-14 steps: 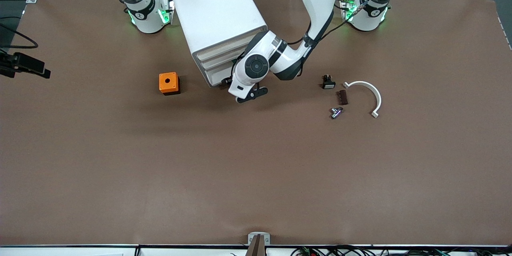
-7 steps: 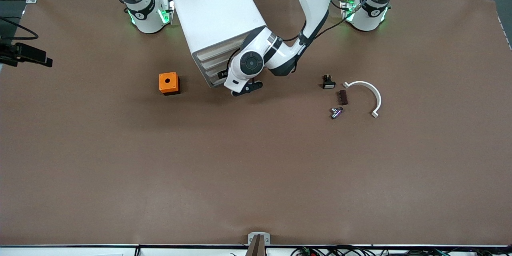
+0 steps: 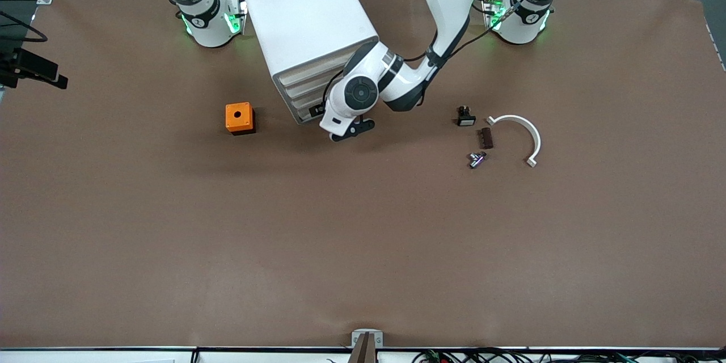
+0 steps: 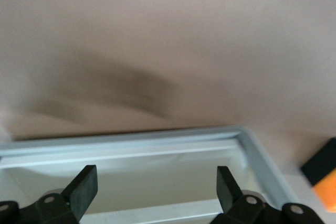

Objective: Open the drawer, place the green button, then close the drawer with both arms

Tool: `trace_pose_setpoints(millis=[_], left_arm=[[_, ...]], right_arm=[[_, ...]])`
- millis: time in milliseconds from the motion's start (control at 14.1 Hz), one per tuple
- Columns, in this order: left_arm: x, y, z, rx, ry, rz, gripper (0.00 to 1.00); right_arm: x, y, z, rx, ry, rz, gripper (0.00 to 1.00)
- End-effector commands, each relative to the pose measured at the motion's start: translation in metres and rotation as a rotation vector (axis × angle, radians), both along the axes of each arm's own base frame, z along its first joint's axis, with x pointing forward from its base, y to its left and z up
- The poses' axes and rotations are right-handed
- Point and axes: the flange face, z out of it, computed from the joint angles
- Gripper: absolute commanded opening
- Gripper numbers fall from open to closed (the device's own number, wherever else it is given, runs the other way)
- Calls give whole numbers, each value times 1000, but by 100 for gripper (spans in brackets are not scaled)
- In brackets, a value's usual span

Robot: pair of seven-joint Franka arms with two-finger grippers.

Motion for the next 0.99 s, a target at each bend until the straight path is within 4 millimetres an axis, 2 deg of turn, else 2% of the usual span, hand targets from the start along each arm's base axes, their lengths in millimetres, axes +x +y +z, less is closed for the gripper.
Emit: trace_pose_setpoints(millis=[0, 213, 284, 496, 709, 922], left_arm=[[55, 39, 47, 7, -110, 17, 100], [115, 104, 100, 33, -177, 52, 100], [133, 137, 125, 57, -196, 25, 100], [174, 226, 180, 54, -237, -3, 100], [201, 318, 227, 43, -277, 5, 100], [204, 391, 267, 40, -285, -17, 100]], right_arm=[[-33, 4, -8, 18, -68, -5, 100], [-29, 6, -9, 9, -90, 1, 100], [-29, 10, -9, 9, -91, 10, 100], [-31, 14, -11, 9, -77, 17, 100], [-33, 10, -12, 10, -55, 12, 100], [-37, 10, -14, 13, -22, 15, 100]])
